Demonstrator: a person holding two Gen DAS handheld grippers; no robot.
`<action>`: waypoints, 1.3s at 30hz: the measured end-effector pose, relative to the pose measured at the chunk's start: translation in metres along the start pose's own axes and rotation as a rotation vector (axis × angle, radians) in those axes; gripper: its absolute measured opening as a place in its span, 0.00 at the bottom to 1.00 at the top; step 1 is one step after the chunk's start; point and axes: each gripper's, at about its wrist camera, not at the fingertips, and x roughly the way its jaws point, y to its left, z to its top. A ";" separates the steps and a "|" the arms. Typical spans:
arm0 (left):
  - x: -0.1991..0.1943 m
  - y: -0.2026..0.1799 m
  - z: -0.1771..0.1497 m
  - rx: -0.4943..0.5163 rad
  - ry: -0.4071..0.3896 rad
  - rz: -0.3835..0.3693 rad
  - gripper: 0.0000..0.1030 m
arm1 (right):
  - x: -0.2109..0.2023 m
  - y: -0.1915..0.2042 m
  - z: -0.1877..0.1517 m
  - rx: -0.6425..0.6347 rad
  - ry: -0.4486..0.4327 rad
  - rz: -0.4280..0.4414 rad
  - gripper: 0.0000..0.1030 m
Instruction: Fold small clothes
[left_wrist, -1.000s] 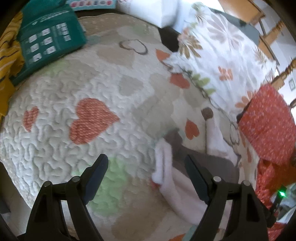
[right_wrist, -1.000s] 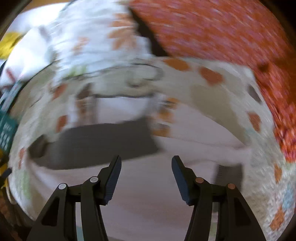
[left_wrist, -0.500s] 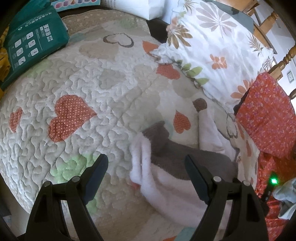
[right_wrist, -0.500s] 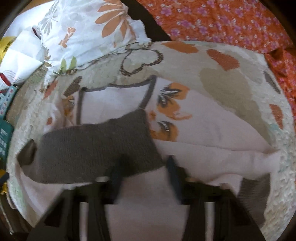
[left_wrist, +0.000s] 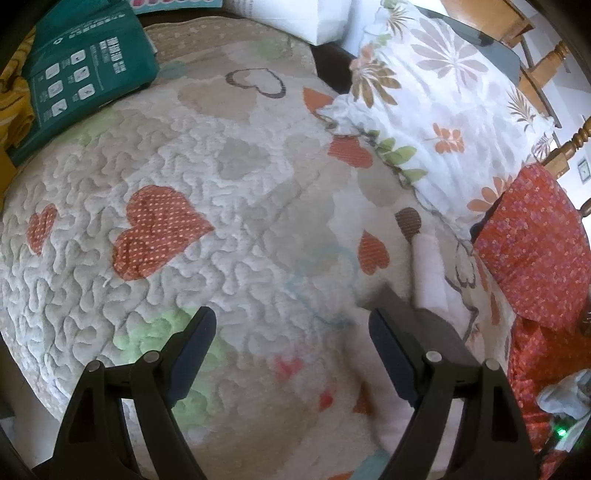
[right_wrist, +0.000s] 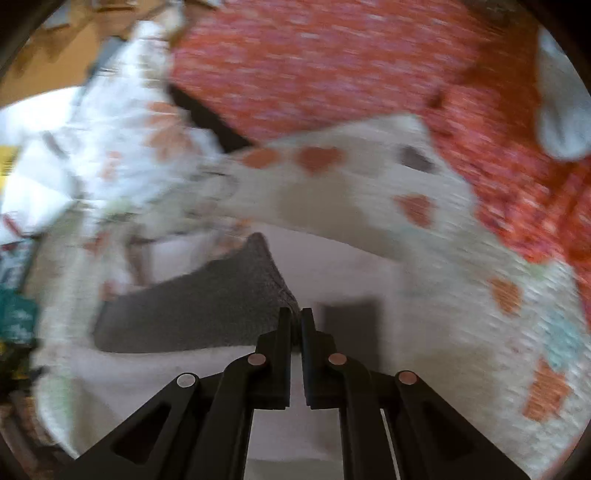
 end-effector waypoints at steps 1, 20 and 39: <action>0.001 0.002 -0.001 -0.004 0.005 -0.001 0.81 | 0.008 -0.007 -0.006 -0.004 0.019 -0.077 0.05; 0.114 -0.086 0.015 0.235 0.157 -0.082 0.85 | 0.014 0.056 -0.008 -0.080 0.006 0.151 0.57; 0.113 -0.142 -0.014 0.471 0.163 -0.174 0.07 | 0.068 0.017 0.002 0.024 0.121 0.277 0.07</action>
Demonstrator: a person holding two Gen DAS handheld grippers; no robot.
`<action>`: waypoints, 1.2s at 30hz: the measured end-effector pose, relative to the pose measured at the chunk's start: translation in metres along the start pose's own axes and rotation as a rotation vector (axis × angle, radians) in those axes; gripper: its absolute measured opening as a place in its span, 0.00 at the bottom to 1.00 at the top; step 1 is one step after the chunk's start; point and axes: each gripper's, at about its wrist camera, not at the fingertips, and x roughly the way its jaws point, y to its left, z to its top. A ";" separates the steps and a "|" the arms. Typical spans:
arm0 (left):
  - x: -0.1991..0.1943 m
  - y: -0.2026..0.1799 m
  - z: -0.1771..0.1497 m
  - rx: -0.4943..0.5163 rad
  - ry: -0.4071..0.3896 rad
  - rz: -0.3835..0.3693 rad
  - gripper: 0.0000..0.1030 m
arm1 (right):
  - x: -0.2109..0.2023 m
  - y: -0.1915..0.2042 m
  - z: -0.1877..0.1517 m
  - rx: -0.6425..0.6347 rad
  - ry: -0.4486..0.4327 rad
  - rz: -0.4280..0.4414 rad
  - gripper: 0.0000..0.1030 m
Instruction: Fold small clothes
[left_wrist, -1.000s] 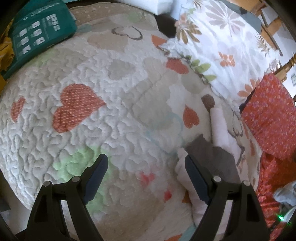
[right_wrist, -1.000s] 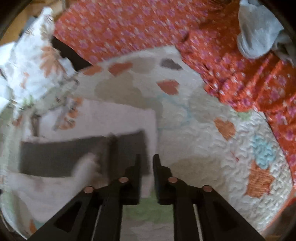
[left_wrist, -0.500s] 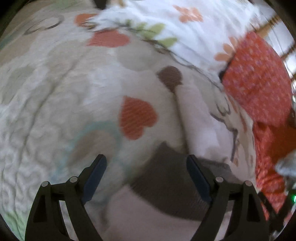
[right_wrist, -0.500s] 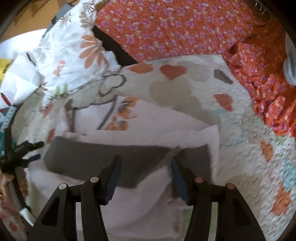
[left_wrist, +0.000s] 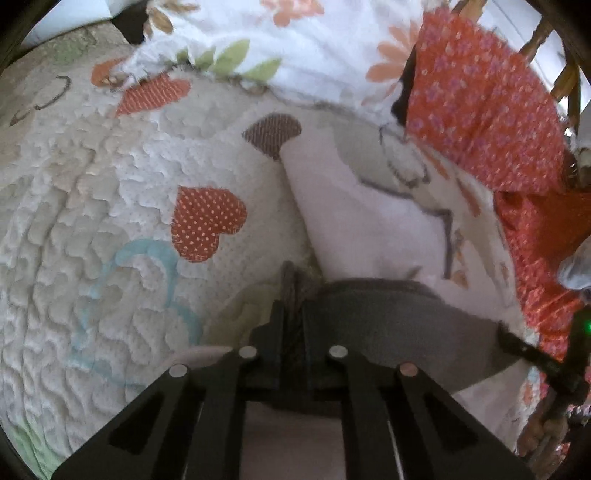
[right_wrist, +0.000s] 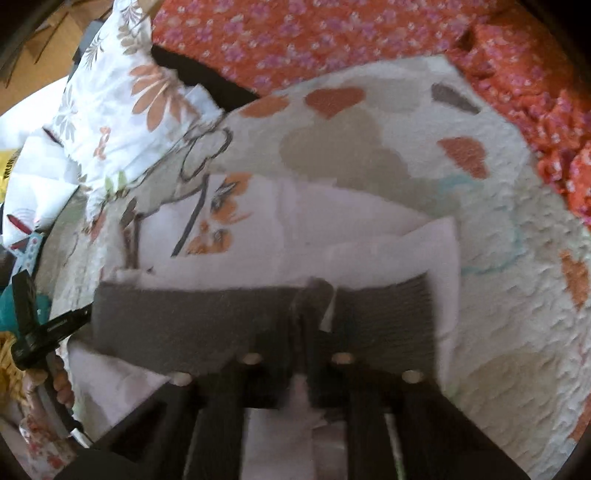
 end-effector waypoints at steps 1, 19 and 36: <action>-0.011 -0.002 -0.001 -0.003 -0.025 -0.005 0.07 | -0.005 0.001 0.000 0.001 -0.013 0.002 0.07; -0.218 0.066 -0.233 -0.060 -0.136 -0.037 0.08 | -0.148 0.007 -0.224 -0.263 0.195 0.120 0.07; -0.145 0.035 -0.129 0.069 -0.180 0.037 0.79 | -0.109 0.135 -0.102 -0.298 0.020 0.263 0.44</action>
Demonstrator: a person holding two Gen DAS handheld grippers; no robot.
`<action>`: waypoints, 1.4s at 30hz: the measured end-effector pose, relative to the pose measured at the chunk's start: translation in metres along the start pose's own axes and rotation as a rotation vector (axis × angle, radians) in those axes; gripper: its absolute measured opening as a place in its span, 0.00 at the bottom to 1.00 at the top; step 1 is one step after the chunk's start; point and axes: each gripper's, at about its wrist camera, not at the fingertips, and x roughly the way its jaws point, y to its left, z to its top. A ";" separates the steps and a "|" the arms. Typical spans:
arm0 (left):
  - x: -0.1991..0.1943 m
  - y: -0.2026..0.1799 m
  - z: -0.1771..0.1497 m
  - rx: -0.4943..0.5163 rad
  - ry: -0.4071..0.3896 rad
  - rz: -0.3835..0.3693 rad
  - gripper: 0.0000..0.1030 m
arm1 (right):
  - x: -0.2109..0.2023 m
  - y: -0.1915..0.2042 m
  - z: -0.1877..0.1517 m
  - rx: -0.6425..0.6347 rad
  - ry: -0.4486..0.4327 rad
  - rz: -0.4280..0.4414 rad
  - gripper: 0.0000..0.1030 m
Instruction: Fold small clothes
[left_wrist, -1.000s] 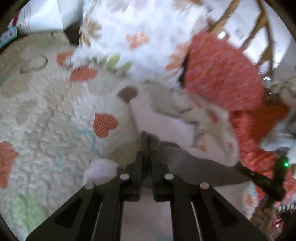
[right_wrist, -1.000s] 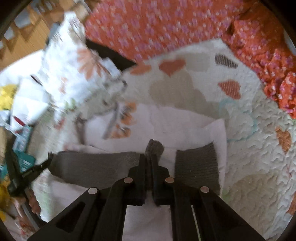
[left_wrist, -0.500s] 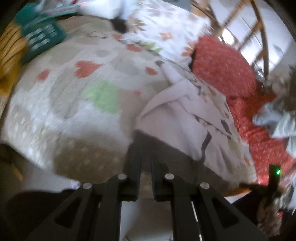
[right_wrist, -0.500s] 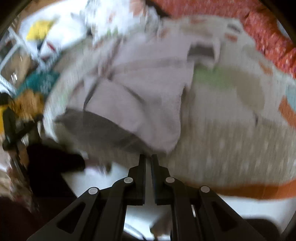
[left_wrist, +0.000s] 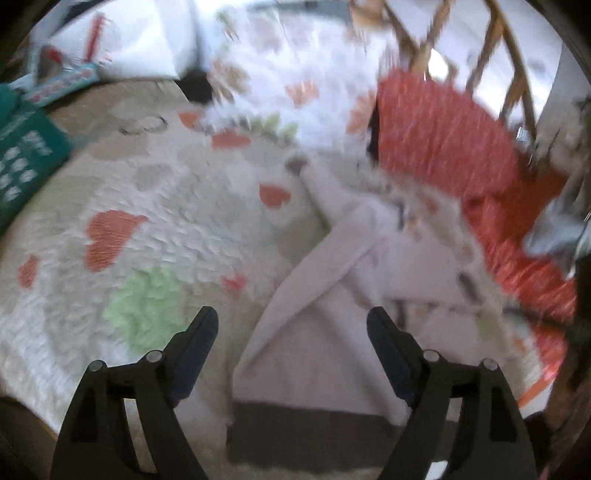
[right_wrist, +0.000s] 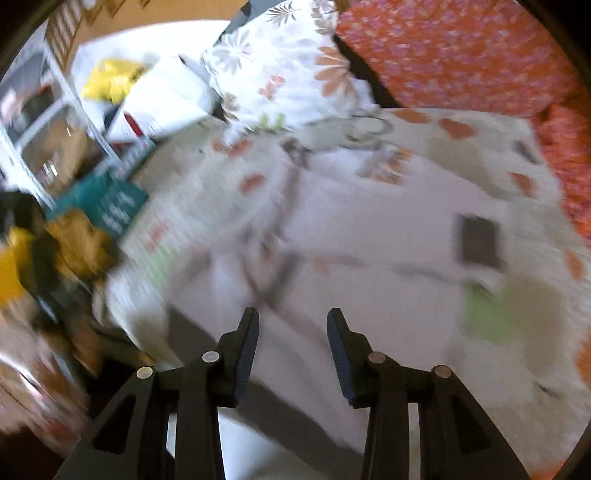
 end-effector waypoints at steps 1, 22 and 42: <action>0.017 0.002 0.001 0.001 0.040 0.009 0.79 | 0.020 0.004 0.021 0.015 -0.010 0.000 0.44; 0.055 0.060 -0.002 -0.247 0.228 0.052 0.05 | 0.260 0.091 0.164 -0.115 0.211 -0.206 0.10; 0.004 0.084 0.003 -0.309 0.057 0.151 0.44 | 0.168 0.012 0.135 -0.023 0.107 -0.205 0.35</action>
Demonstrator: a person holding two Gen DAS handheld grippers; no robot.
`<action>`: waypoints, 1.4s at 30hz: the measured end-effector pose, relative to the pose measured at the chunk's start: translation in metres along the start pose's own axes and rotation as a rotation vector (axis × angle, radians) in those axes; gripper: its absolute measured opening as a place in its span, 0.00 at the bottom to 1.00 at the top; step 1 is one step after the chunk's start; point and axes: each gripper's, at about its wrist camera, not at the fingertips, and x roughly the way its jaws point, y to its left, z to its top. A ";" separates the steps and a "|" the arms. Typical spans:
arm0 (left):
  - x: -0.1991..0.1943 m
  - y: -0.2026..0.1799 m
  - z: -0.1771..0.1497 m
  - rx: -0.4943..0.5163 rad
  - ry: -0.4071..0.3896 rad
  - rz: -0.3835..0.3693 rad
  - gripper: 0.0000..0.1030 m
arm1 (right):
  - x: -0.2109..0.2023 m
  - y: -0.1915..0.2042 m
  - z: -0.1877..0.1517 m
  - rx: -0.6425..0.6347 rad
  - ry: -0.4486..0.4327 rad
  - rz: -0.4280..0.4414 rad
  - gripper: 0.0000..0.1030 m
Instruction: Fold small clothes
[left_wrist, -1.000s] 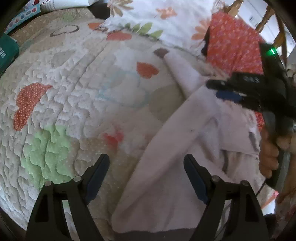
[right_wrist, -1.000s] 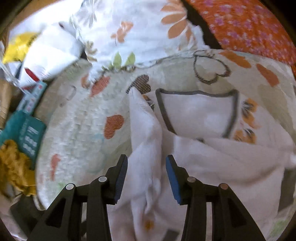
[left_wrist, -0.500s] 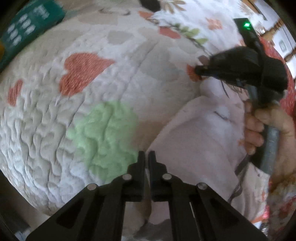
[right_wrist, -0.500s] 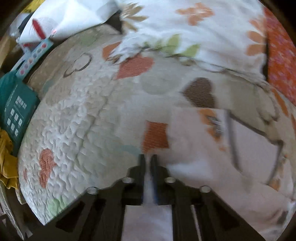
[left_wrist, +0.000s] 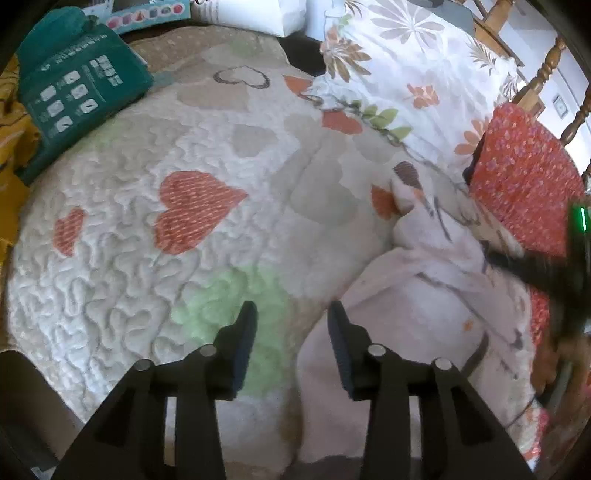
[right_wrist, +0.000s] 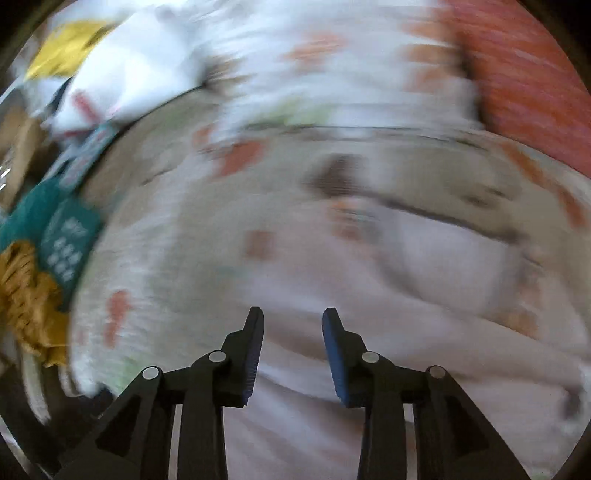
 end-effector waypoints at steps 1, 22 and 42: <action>0.004 -0.003 0.010 -0.002 0.007 -0.015 0.47 | -0.011 -0.026 -0.010 0.035 -0.008 -0.035 0.35; 0.158 -0.148 0.094 0.177 0.176 -0.051 0.08 | -0.092 -0.270 -0.120 0.566 -0.181 -0.046 0.49; 0.117 -0.097 0.107 0.114 0.080 -0.077 0.37 | -0.087 -0.238 -0.112 0.412 -0.179 -0.072 0.55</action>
